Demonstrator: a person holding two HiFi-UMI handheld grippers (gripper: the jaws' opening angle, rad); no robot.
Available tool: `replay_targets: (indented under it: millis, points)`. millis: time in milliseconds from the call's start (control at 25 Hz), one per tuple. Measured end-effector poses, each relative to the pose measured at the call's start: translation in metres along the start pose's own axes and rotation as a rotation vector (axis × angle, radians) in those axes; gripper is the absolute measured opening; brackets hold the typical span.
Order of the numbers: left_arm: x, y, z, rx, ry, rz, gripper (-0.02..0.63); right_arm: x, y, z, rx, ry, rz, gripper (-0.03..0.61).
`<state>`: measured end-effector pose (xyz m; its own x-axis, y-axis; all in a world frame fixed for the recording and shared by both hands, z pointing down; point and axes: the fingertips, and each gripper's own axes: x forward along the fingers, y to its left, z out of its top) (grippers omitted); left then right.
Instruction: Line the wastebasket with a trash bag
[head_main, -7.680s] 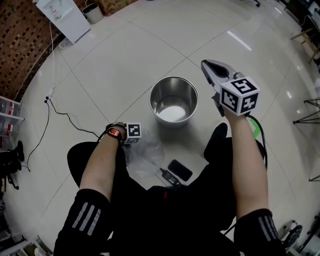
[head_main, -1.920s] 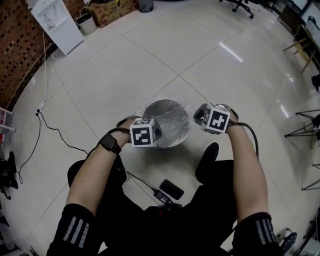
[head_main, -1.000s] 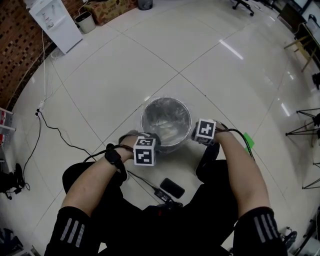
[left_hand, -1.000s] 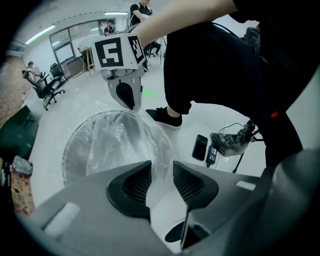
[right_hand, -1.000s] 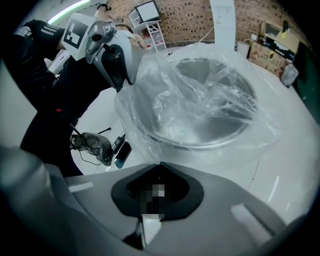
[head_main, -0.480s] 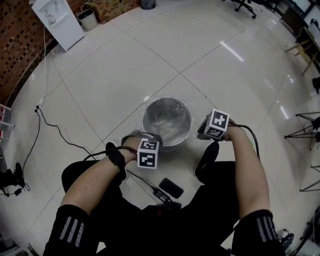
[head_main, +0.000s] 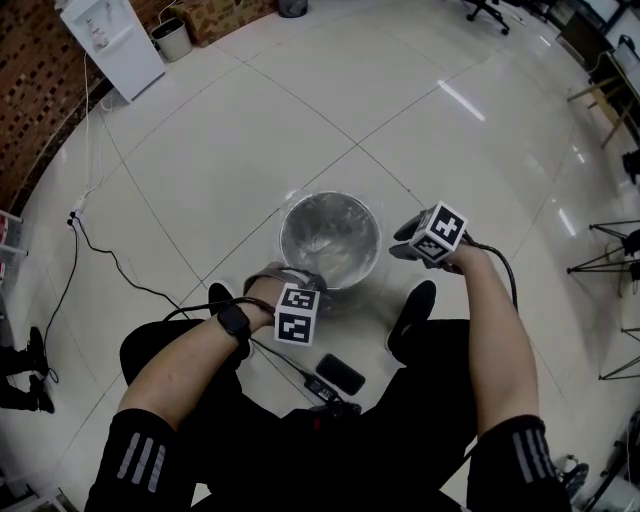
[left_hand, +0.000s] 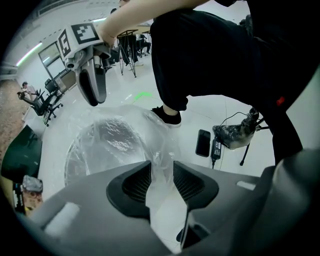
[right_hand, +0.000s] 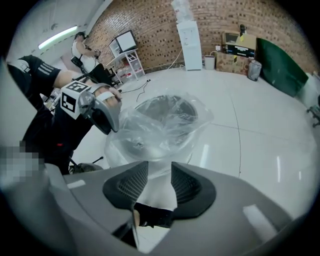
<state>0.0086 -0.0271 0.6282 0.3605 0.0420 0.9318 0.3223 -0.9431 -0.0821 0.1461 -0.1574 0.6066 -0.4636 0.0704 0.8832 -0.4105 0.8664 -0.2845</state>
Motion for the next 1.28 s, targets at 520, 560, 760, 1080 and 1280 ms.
replay_targets:
  millis: [520, 560, 760, 1080, 1280]
  points:
    - [-0.041, 0.017, 0.015, -0.064, -0.131, 0.008, 0.133, 0.042, -0.005, -0.009, -0.022, 0.093, -0.021, 0.008]
    - [-0.053, 0.023, 0.015, -0.086, -0.159, 0.005, 0.133, 0.041, -0.006, -0.008, -0.026, 0.089, -0.026, 0.008]
    - [-0.118, 0.082, -0.032, -0.256, -0.194, 0.137, 0.132, 0.040, -0.010, -0.009, -0.036, 0.103, -0.050, 0.008]
    - [-0.098, 0.137, -0.171, -0.623, -0.042, 0.242, 0.132, 0.046, -0.027, -0.020, -0.001, 0.117, -0.094, 0.008]
    - [-0.070, 0.145, -0.178, -0.643, -0.078, 0.197, 0.133, 0.047, -0.033, -0.005, -0.030, 0.089, -0.114, 0.008]
